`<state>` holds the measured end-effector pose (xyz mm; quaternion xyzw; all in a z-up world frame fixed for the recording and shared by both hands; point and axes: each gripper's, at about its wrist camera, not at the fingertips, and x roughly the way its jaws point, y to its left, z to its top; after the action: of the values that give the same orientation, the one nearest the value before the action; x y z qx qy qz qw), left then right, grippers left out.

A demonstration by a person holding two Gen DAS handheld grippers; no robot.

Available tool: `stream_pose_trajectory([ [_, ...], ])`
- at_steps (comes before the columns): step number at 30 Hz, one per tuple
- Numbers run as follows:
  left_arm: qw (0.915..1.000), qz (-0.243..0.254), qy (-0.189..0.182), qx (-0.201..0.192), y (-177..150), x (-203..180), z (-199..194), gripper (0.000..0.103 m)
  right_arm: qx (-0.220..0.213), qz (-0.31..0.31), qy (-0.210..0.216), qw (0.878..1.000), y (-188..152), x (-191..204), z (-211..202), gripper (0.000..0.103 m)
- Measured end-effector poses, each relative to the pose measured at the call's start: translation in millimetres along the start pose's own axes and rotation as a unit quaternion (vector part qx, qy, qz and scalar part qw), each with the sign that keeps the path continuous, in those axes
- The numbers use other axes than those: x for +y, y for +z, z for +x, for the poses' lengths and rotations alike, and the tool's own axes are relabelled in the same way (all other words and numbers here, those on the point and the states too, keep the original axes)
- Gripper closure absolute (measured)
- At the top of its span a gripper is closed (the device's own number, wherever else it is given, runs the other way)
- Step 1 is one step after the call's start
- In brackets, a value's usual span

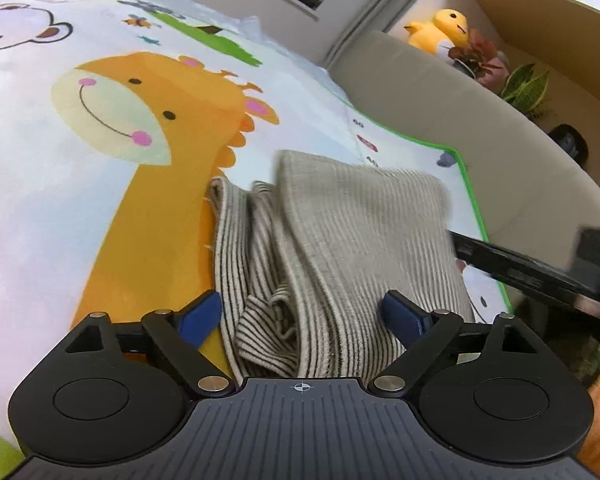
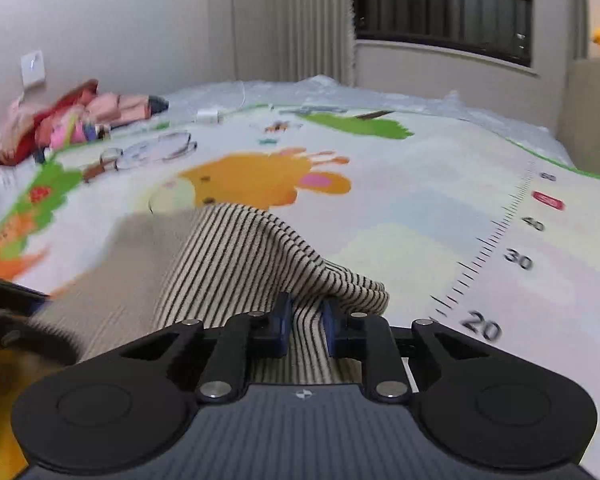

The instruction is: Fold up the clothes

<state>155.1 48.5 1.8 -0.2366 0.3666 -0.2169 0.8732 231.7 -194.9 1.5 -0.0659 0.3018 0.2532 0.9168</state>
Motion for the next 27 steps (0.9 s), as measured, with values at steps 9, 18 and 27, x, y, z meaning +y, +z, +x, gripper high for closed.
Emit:
stream_pose_trajectory([
  [9, 0.9967, 0.063, -0.035, 0.036, -36.3, -55.0, 21.4, 0.016, -0.041, 0.053, -0.034, 0.997, 1.8, -22.8, -56.8, 0.060],
  [18, 0.9838, 0.162, -0.074, 0.015, -43.1, -93.3, -19.2, 0.008, -0.042, 0.206, 0.014, 0.978, -66.1, -33.5, -116.1, 0.028],
  [27, 0.9824, 0.181, 0.008, -0.047, -7.7, -95.1, -29.6, 0.008, -0.080, 0.279, 0.021, 0.957, -108.3, -28.2, -94.1, 0.018],
])
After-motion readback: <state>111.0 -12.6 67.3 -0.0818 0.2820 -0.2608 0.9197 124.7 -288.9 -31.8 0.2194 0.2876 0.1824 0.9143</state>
